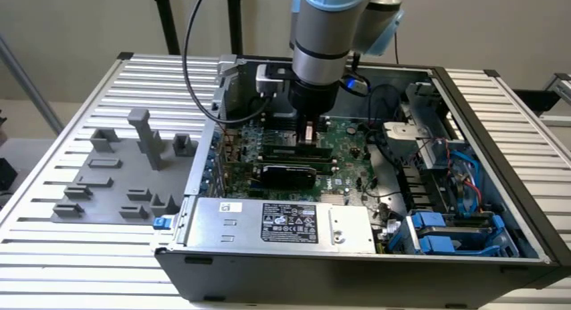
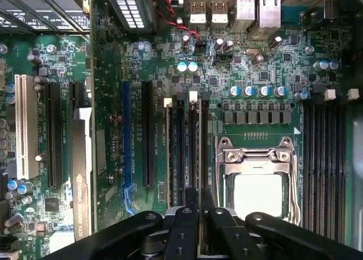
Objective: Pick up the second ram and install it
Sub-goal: 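Insert the second ram into the second slot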
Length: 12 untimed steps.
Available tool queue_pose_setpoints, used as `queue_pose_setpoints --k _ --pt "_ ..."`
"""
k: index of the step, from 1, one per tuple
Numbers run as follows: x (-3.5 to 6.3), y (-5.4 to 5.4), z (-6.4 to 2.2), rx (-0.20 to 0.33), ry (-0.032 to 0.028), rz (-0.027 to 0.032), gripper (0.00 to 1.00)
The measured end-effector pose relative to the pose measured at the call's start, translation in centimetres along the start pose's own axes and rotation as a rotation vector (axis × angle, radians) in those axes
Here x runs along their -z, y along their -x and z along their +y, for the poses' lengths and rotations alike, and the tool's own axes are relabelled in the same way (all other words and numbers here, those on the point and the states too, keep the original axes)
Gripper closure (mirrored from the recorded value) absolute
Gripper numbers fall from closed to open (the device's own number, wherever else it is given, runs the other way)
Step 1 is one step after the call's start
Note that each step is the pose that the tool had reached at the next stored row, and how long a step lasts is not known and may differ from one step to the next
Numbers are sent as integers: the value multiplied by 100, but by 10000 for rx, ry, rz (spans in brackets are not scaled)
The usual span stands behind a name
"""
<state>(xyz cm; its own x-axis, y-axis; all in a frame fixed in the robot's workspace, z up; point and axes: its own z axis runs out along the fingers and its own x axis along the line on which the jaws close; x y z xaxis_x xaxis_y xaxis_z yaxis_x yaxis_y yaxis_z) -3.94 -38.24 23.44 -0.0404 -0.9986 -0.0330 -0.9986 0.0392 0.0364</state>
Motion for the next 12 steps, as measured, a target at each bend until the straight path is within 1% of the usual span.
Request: queue_pose_setpoints --k 12 --pt "-9 -28 -19 -2 1 9 100"
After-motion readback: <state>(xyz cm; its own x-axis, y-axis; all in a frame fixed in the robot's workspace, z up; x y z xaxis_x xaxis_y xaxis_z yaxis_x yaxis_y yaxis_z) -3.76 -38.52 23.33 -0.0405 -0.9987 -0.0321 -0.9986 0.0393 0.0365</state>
